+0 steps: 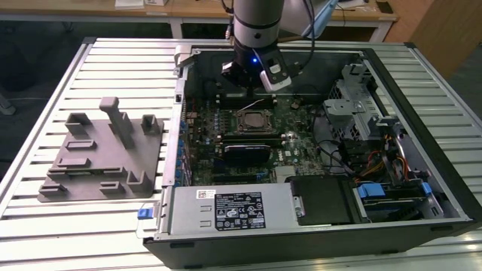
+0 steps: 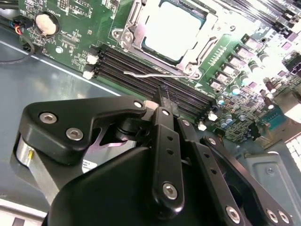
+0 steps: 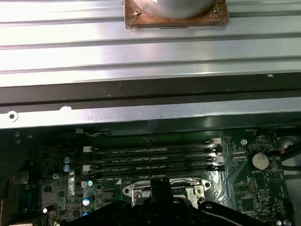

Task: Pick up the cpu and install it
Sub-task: 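Install the first cpu locking lever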

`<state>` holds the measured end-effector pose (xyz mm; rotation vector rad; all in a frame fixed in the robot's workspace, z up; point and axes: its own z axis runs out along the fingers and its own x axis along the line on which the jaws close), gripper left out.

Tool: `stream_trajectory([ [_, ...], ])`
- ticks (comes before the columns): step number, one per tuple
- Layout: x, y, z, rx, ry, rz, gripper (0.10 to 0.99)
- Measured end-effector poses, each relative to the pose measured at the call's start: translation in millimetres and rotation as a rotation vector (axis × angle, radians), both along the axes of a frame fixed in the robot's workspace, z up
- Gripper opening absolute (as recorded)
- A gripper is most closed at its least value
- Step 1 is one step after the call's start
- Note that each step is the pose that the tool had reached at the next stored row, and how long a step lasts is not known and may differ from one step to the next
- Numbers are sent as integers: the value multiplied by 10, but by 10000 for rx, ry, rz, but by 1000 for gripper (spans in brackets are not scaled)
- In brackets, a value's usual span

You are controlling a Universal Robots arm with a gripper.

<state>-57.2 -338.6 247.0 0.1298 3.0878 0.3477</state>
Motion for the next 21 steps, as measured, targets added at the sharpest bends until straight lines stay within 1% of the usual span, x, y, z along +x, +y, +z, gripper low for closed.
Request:
stream_trajectory([
  [15, 14, 0, -31, -44, 0, 0, 106],
  [21, 23, 0, -59, -45, 0, 0, 106],
])
